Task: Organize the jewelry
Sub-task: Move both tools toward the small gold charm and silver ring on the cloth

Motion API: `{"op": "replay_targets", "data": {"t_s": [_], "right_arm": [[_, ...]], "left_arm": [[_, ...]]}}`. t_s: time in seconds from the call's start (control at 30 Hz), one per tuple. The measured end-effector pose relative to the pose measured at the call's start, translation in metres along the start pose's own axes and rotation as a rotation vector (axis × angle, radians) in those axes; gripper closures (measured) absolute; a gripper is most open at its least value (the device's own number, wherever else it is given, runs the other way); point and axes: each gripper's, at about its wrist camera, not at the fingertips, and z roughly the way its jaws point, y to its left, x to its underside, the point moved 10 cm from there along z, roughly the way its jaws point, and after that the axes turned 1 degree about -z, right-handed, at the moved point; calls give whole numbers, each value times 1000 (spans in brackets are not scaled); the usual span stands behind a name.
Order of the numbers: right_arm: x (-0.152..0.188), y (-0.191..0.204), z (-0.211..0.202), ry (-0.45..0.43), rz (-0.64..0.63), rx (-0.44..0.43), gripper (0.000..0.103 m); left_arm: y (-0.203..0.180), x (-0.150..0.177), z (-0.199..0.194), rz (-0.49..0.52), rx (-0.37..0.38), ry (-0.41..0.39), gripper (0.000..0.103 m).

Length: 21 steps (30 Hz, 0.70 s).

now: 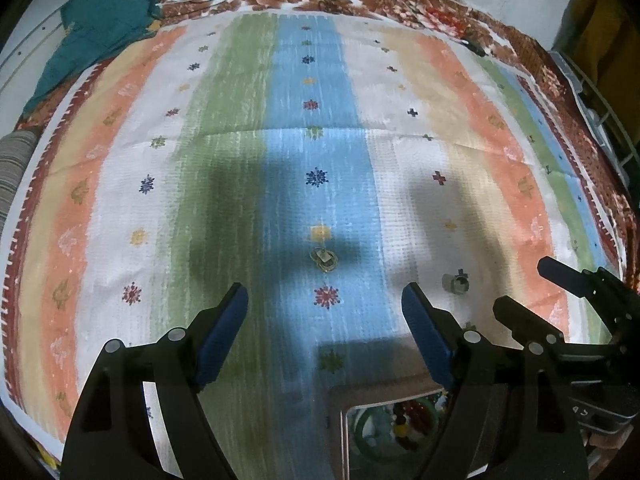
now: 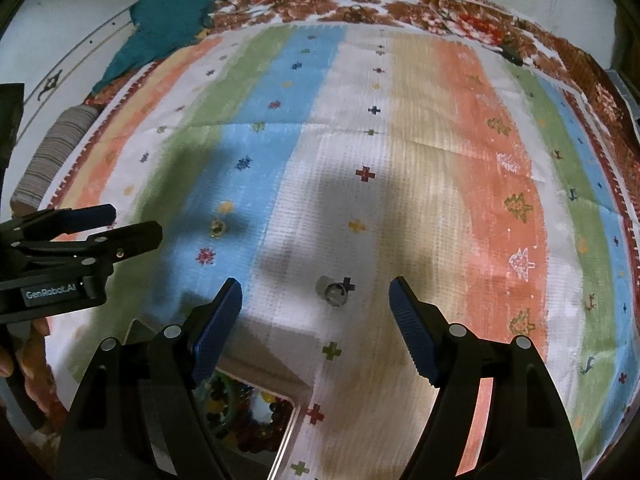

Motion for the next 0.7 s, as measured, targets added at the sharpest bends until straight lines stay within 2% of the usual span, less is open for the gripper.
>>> {"op": "replay_targets", "data": {"t_s": [0.43,0.7], "right_arm": [[2,-4,35,86,-23,19,27],[8,-5,57,157,-18,0,27]], "left_arm": [[-2,-4,36,43,-11,74,27],[-1,-6,60,64,-32,124,38]]}}
